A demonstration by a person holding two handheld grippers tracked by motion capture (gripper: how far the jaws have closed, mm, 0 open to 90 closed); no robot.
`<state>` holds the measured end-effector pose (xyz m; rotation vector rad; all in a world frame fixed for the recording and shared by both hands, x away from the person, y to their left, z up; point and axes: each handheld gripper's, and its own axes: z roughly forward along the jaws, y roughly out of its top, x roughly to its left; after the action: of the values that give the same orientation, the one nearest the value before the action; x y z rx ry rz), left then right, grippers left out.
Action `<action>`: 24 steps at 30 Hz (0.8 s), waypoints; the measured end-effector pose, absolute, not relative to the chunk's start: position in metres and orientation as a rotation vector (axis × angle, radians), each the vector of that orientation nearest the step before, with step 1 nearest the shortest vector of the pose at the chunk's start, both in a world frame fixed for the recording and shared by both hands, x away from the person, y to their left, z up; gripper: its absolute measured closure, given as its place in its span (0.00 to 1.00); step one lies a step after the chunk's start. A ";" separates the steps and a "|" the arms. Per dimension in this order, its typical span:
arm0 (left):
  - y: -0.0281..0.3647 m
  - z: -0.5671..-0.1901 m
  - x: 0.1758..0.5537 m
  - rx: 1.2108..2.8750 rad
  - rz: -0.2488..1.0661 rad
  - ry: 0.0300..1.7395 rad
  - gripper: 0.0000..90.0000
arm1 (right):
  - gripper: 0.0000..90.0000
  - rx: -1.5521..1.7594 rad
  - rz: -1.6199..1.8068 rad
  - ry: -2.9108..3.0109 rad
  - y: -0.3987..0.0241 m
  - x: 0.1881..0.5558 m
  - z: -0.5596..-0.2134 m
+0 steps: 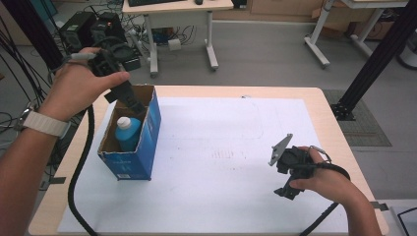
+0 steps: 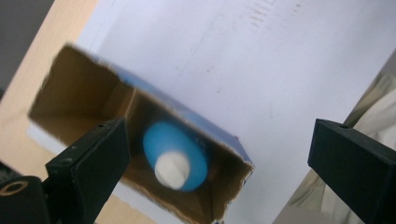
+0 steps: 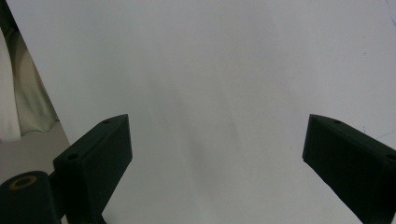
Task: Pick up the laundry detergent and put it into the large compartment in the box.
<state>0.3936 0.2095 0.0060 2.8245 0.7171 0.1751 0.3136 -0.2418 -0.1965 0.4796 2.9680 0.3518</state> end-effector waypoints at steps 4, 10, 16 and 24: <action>0.188 0.007 0.402 2.866 0.167 0.579 0.06 | 0.09 0.503 0.362 2.958 -0.244 0.311 -0.196; 0.143 -0.002 0.413 2.966 0.147 0.362 0.09 | 0.09 0.538 0.349 2.956 -0.244 0.309 -0.194; 0.101 -0.016 0.419 3.016 0.197 0.207 0.09 | 0.09 0.557 0.353 2.940 -0.245 0.305 -0.190; 0.065 -0.039 0.428 3.046 0.176 0.048 0.11 | 0.09 0.581 0.374 2.919 -0.250 0.297 -0.188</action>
<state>0.4278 0.0650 -0.0394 3.0461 0.0483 0.1755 0.2973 -0.2501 -0.1884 0.5807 2.9195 0.3739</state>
